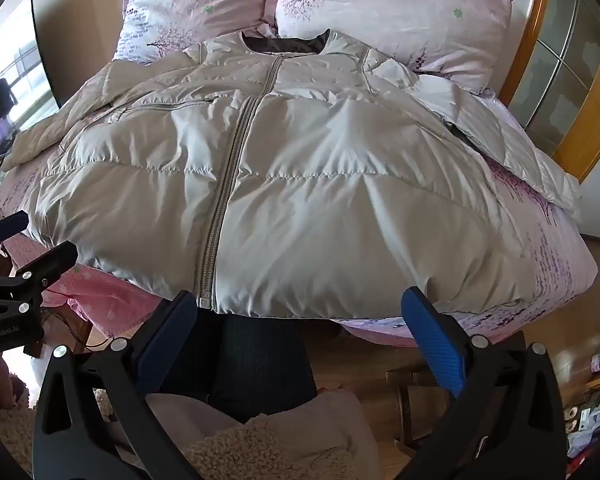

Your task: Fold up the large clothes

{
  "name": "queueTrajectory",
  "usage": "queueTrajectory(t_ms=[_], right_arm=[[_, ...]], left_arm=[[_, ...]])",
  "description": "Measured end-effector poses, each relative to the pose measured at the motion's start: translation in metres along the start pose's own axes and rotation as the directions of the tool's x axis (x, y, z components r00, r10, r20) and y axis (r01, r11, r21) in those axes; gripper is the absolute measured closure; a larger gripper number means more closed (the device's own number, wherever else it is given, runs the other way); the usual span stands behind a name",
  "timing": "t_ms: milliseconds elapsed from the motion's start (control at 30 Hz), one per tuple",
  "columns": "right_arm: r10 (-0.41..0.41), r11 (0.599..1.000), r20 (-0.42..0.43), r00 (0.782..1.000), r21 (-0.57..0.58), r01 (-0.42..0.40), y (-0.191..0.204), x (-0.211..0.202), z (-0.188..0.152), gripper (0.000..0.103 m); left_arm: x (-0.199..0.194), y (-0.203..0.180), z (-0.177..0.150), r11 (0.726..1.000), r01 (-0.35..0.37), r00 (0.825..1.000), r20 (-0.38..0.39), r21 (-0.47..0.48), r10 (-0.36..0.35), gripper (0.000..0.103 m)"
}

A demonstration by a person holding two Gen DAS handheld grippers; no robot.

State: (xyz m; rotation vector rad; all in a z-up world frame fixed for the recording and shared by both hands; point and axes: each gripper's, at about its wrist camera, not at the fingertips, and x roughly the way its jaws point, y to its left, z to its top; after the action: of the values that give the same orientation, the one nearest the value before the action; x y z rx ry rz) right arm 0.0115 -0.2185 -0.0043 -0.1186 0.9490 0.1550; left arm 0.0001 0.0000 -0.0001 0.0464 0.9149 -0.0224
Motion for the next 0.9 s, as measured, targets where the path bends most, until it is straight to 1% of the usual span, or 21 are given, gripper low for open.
queueTrajectory(t_ms=[900], right_arm=[[0.004, 1.000, 0.000, 1.000, 0.005, -0.004, -0.0008, -0.0009, -0.0023, 0.001]], left_arm=[[0.0001, 0.0000, 0.0000, 1.000, 0.001, 1.000, 0.003, -0.001, -0.001, 0.002]])
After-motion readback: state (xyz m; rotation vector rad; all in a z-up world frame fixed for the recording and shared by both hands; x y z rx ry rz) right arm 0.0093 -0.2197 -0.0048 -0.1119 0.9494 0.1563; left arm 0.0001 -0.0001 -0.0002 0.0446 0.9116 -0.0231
